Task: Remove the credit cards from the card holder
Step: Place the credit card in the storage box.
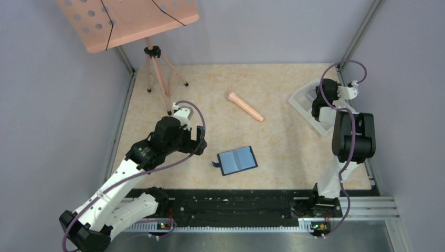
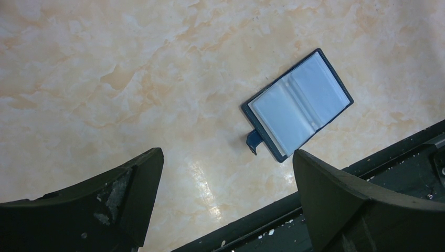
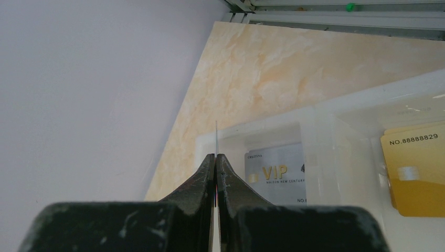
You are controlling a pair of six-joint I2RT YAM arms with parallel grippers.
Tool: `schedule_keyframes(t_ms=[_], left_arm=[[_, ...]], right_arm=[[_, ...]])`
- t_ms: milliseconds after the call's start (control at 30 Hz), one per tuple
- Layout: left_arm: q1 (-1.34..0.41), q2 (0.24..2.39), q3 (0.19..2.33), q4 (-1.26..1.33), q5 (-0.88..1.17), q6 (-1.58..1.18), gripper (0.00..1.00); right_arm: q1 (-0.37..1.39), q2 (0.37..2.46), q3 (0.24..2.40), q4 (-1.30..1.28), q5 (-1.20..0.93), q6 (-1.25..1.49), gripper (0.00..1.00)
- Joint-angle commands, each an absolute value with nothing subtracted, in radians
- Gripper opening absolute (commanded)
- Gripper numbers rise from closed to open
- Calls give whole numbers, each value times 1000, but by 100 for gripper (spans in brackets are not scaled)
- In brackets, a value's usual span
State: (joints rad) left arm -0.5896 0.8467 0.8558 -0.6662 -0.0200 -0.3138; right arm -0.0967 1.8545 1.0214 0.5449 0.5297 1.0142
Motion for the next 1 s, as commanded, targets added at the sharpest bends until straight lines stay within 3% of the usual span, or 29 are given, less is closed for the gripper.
schedule_keyframes(t_ms=[0,733,967], left_arm=[[-587,838,850,-634,-23,-305,99],[-586,842,853,-634,-30,-309,99],[-586,838,853,-634,-32,-310,99]], right_arm=[[-101,1881,1081,556,550,998,0],[-86,1960,1149,523,550,974,5],[-86,1949,1146,509,580,952,13]])
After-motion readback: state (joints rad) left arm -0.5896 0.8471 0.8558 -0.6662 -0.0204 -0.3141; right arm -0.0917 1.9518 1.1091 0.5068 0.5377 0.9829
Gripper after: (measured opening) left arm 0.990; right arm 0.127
